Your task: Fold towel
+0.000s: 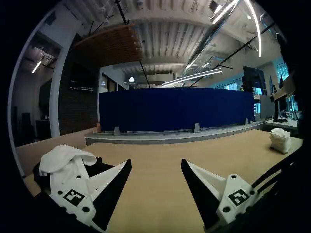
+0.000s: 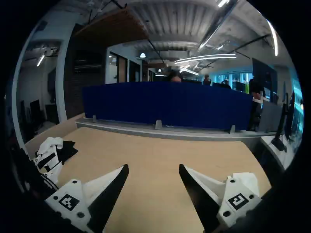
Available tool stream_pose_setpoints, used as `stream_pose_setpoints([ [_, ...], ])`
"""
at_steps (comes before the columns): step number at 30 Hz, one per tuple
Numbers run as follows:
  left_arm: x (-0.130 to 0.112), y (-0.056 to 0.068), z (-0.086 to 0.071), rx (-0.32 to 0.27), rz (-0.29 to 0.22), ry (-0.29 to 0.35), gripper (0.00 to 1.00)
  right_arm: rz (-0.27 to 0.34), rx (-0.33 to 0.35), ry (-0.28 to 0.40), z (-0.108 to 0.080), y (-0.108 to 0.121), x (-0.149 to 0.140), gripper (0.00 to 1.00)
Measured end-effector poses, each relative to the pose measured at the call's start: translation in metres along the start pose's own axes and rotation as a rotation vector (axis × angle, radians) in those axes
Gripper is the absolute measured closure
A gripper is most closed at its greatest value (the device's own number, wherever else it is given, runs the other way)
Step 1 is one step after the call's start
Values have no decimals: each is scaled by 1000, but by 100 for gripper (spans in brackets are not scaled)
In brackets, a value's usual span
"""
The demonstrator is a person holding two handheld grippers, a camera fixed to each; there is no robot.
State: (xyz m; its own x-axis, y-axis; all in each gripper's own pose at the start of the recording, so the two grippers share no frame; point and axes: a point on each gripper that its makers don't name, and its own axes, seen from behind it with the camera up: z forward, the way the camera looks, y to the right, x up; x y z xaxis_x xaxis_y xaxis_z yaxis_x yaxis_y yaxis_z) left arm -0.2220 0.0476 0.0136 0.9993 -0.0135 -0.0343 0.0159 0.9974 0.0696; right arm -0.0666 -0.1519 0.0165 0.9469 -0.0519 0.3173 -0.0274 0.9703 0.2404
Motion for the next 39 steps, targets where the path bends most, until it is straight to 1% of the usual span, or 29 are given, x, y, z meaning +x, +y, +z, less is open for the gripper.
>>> stream_pose_setpoints([
  [2, -3, -2, 1, 2, -10, 1, 6, 1, 2, 0, 1, 0, 0, 0],
  [6, -12, -2, 2, 2, -16, 0, 5, 1, -5, 11, 0, 4, 2, 0],
  [11, -11, -3, 2, 2, -17, 3, 6, 6, -16, 20, -3, 10, 5, 0],
  [16, -10, -4, -1, 2, -21, 8, 6, 13, -27, 28, -6, 17, 10, 0],
  [22, -9, -5, -2, 0, -22, 9, 6, 26, -42, 54, -9, 30, 17, 0],
  [27, -9, -5, -1, 2, -22, 10, 5, 18, -65, 85, -15, 48, 29, 0],
  [32, -9, -5, -1, 1, -22, 10, 5, -1, -94, 139, -22, 68, 48, 0],
  [35, -9, -5, -1, 2, -22, 10, 5, -9, -121, 176, -27, 83, 56, 0],
  [39, -9, -5, -2, 2, -23, 10, 5, -10, -166, 217, -33, 104, 60, 0],
])
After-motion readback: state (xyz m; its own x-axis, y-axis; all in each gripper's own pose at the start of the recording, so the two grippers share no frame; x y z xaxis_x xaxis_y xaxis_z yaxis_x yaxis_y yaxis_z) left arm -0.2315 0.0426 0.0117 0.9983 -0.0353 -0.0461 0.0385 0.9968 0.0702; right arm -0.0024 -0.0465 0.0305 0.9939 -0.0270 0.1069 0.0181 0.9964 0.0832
